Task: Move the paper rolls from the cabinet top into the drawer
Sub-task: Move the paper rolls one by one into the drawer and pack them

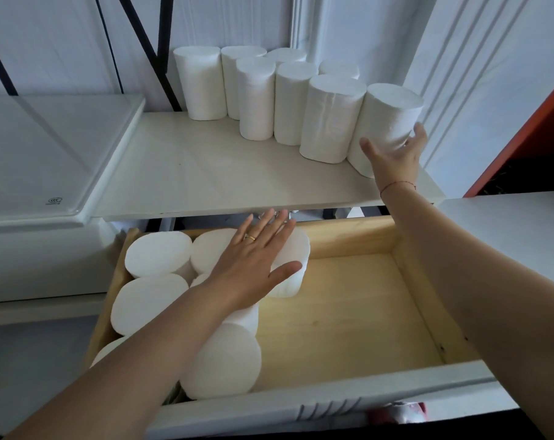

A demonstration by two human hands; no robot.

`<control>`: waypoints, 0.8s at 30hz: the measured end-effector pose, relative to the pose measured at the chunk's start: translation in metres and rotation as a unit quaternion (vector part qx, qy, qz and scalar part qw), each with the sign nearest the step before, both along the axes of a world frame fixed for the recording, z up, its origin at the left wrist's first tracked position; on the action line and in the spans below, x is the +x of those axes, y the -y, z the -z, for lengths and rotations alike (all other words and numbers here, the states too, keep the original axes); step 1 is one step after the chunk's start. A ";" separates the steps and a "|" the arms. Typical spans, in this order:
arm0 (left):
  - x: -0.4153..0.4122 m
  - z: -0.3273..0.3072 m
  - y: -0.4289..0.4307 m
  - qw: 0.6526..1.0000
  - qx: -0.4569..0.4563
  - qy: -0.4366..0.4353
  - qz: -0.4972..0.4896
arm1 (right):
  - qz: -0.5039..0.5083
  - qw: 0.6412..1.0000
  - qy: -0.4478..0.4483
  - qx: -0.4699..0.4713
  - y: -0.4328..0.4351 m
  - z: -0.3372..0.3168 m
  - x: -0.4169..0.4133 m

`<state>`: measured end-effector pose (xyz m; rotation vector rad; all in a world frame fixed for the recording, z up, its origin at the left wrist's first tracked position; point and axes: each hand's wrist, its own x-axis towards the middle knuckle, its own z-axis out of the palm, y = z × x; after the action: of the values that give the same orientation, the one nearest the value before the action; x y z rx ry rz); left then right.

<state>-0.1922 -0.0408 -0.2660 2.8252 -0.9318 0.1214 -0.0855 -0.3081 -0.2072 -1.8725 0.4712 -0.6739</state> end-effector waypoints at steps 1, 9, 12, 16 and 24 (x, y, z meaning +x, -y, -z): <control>-0.001 0.003 0.003 1.000 0.007 -0.004 0.006 | 0.001 1.000 -0.007 0.003 0.002 -0.002 0.001; -0.002 0.010 0.003 0.999 0.007 -0.051 0.001 | -0.002 1.000 -0.014 -0.028 0.000 -0.009 -0.012; -0.003 0.009 0.004 0.998 0.008 -0.054 -0.003 | -0.001 0.997 -0.022 -0.076 -0.015 -0.004 -0.030; -0.003 0.008 0.005 0.998 0.002 -0.057 -0.003 | -0.090 0.988 -0.066 -0.105 -0.029 -0.003 -0.048; -0.004 0.007 0.005 0.999 -0.001 -0.053 -0.004 | -0.343 0.936 -0.065 0.044 -0.004 -0.030 -0.041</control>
<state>-0.1962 -0.0455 -0.2734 2.8034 -0.8965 -0.0251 -0.1264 -0.3038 -0.1775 -1.8377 -0.0867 -0.0573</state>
